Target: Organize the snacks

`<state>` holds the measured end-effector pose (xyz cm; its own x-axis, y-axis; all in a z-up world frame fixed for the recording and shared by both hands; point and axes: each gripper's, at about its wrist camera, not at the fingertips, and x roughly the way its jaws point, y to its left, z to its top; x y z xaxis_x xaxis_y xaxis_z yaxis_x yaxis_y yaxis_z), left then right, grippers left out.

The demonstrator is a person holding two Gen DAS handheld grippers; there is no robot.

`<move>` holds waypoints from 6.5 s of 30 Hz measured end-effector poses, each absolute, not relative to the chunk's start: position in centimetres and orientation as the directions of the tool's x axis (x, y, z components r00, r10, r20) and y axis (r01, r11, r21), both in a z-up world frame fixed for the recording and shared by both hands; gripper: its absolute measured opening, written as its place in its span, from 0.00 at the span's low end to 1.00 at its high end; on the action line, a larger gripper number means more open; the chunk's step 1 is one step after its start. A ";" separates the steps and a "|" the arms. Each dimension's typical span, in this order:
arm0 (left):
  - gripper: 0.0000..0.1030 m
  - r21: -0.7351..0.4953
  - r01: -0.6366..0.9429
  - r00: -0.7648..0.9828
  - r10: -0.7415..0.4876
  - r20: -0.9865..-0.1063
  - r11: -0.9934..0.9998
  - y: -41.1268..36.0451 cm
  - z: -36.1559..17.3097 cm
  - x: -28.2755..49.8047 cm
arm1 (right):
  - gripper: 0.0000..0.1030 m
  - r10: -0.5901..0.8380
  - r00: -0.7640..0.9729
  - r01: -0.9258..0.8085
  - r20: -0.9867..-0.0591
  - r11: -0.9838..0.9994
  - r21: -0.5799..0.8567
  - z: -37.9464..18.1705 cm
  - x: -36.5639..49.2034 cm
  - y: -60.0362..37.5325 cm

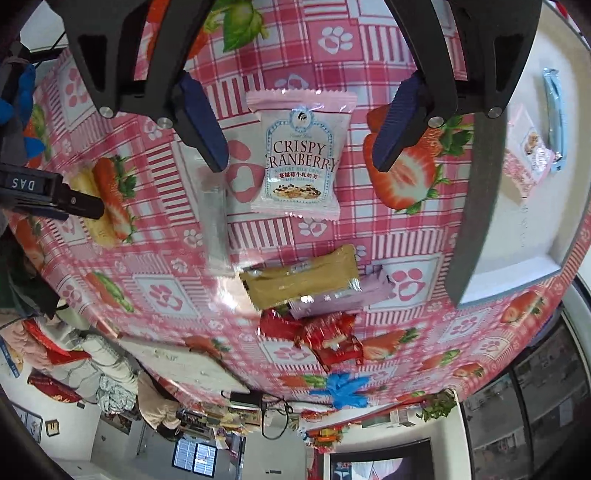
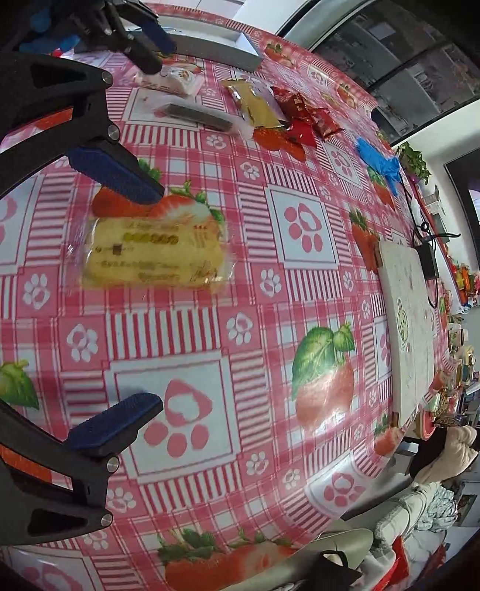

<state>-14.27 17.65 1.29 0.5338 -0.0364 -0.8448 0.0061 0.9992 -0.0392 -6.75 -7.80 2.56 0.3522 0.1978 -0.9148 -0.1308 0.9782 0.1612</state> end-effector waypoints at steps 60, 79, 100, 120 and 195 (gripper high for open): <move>1.00 -0.008 0.057 0.590 -0.040 -0.806 0.998 16.5 -0.6 -14.8 | 1.00 0.094 0.530 -0.166 -0.843 0.986 0.005 1.3 -9.2 -4.6; 1.00 -0.008 0.056 0.591 -0.039 -0.806 0.998 16.5 -0.6 -14.9 | 1.00 0.094 0.531 -0.167 -0.842 0.986 0.005 1.3 -9.2 -4.6; 1.00 0.015 0.009 0.639 0.006 -0.769 1.000 17.1 1.1 -16.0 | 1.00 0.093 0.532 -0.166 -0.841 0.986 0.004 1.3 -9.2 -4.6; 1.00 -0.435 -0.329 0.618 -0.157 -0.770 0.838 37.2 2.9 -5.0 | 1.00 0.093 0.533 -0.166 -0.841 0.986 0.004 1.2 -9.2 -4.6; 0.40 -0.155 -0.409 0.565 0.116 -0.817 0.899 37.4 6.0 -23.8 | 0.36 0.562 0.096 -0.670 -0.822 0.647 0.364 10.1 -11.7 23.2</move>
